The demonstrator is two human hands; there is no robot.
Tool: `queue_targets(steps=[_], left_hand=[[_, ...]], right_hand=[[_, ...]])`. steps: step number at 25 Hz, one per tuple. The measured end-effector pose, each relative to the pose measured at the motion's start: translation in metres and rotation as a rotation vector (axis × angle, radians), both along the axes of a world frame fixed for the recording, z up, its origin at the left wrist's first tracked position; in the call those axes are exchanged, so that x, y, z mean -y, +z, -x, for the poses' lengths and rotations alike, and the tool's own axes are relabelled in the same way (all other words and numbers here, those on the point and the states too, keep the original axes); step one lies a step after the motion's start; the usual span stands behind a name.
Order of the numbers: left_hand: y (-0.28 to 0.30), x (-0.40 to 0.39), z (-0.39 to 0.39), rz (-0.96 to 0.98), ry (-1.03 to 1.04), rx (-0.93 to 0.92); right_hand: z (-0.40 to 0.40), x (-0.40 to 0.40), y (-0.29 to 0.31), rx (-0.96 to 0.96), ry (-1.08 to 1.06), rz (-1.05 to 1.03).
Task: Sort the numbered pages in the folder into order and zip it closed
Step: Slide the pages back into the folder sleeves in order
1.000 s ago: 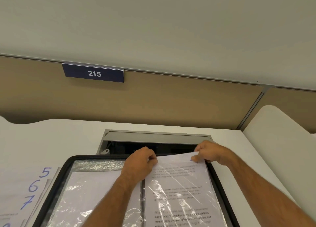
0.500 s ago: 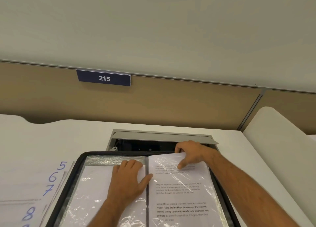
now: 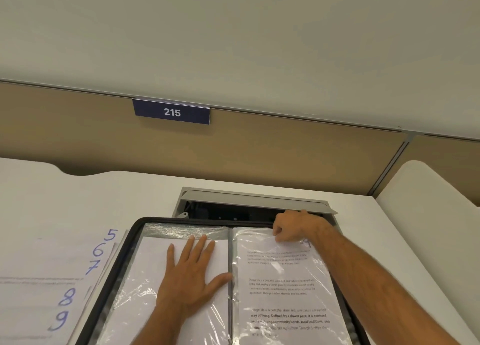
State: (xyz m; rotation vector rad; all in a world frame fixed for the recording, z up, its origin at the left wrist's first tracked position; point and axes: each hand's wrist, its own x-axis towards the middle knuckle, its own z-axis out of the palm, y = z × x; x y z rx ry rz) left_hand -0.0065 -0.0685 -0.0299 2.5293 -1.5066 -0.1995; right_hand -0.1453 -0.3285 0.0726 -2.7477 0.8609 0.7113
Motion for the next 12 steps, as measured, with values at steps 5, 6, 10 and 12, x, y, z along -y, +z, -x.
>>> queue_targets(steps=[5,6,10,12], left_hand=[[-0.002,-0.002,0.000,-0.006,-0.001,0.018],[-0.002,-0.002,0.001,-0.005,0.001,0.018],[-0.001,-0.001,0.001,-0.002,-0.004,0.025],[-0.002,0.000,0.001,-0.007,-0.006,0.033]], right_hand=[[-0.001,-0.007,-0.004,0.120,-0.041,-0.142],[-0.001,-0.009,-0.006,0.144,-0.037,-0.144],[-0.002,-0.011,-0.005,0.154,-0.024,-0.135],[-0.002,-0.011,-0.004,0.106,0.008,-0.081]])
